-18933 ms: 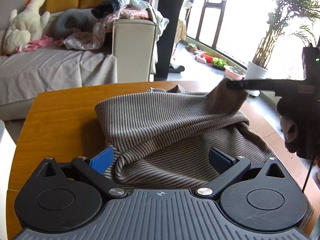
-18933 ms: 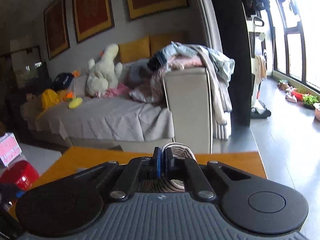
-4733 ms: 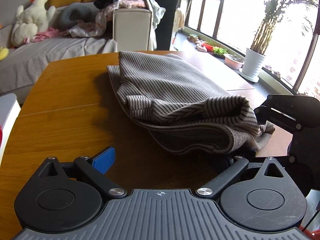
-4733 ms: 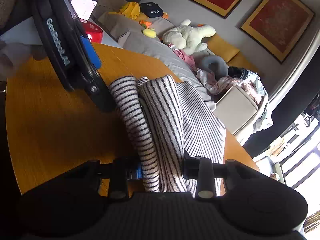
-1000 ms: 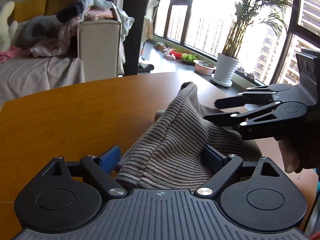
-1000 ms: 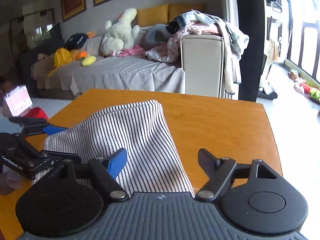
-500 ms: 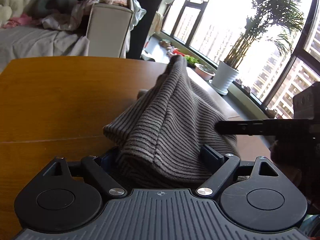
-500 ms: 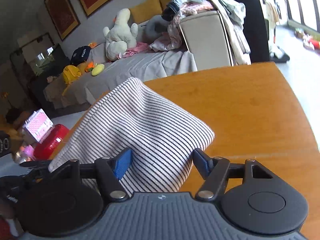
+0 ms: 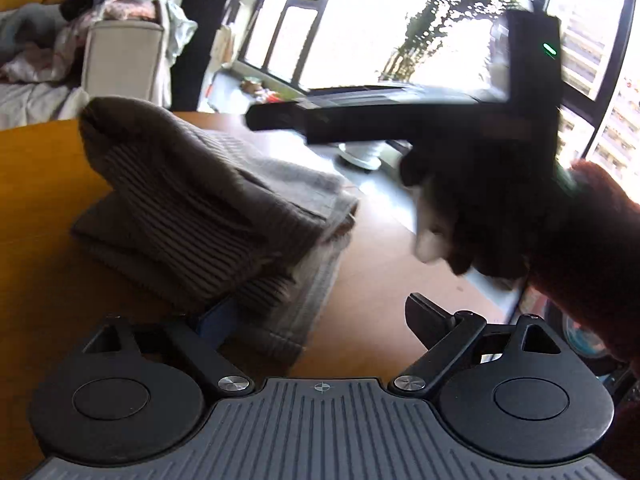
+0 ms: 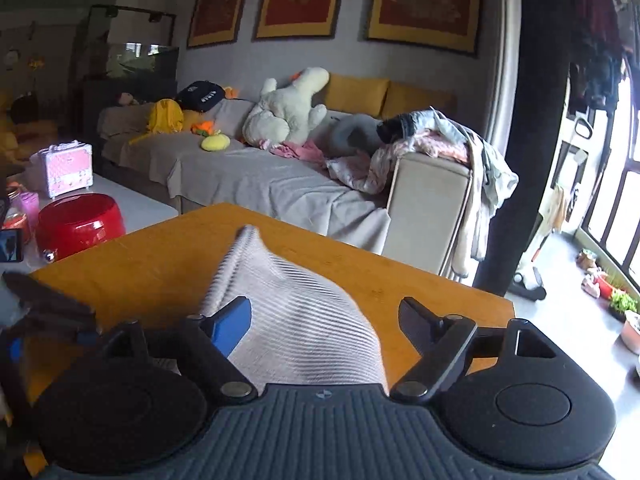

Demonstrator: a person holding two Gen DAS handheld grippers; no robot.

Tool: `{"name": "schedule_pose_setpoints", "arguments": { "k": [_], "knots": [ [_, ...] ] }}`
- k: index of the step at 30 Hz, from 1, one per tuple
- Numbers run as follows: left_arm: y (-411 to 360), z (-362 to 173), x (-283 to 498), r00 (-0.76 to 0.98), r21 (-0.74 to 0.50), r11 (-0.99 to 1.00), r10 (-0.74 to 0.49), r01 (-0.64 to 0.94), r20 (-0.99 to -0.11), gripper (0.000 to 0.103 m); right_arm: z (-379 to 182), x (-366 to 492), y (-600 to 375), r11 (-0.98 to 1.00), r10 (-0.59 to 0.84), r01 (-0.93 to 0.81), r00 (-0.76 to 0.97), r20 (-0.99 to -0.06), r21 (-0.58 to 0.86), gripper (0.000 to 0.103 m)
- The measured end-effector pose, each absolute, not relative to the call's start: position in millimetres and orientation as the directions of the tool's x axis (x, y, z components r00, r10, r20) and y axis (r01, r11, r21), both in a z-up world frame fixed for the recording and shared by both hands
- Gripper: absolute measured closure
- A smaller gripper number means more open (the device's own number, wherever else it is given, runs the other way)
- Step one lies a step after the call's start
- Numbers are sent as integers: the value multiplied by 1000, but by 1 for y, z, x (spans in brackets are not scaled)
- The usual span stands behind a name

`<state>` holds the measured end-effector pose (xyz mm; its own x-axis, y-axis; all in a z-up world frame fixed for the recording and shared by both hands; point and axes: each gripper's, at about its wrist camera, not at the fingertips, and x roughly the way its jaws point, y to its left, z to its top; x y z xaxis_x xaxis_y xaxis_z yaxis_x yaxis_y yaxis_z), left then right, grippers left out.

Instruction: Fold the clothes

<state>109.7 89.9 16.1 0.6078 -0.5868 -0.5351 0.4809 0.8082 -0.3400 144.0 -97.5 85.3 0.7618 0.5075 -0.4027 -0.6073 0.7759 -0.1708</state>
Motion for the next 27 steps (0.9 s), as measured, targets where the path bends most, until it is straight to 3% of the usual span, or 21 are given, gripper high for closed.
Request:
{"name": "schedule_pose_setpoints", "arguments": {
  "k": [4, 10, 12, 14, 16, 19, 22, 27],
  "knots": [
    [128, 20, 110, 692, -346, 868, -493, 355, -527, 9, 68, 110, -70, 682, 559, -678, 725, -401, -275, 18],
    [166, 29, 104, 758, -357, 911, -381, 208, -529, 13, 26, 103, -11, 577, 507, -661, 751, -424, -481, 18],
    [170, 33, 104, 772, -346, 921, -350, 180, -531, 13, 15, 104, -1, 567, 474, -618, 786, -397, -545, 29],
    [173, 35, 103, 777, -331, 929, -329, 165, -537, 13, 22, 110, -7, 620, 468, -606, 796, -385, -499, 63],
    [172, 34, 100, 774, -309, 937, -316, 163, -549, 13, 40, 116, -23, 667, 471, -599, 799, -373, -442, 73],
    [169, 31, 96, 767, -280, 946, -301, 165, -567, 13, 69, 116, -51, 694, 453, -558, 830, -327, -454, 77],
    [169, 24, 100, 754, -297, 942, -309, 157, -580, 15, 89, 111, -71, 664, 489, -605, 796, -358, -438, 78],
    [160, 22, 108, 745, -315, 933, -336, 177, -577, 17, 44, 93, -47, 562, 493, -674, 739, -460, -480, 78]
  ]
}}
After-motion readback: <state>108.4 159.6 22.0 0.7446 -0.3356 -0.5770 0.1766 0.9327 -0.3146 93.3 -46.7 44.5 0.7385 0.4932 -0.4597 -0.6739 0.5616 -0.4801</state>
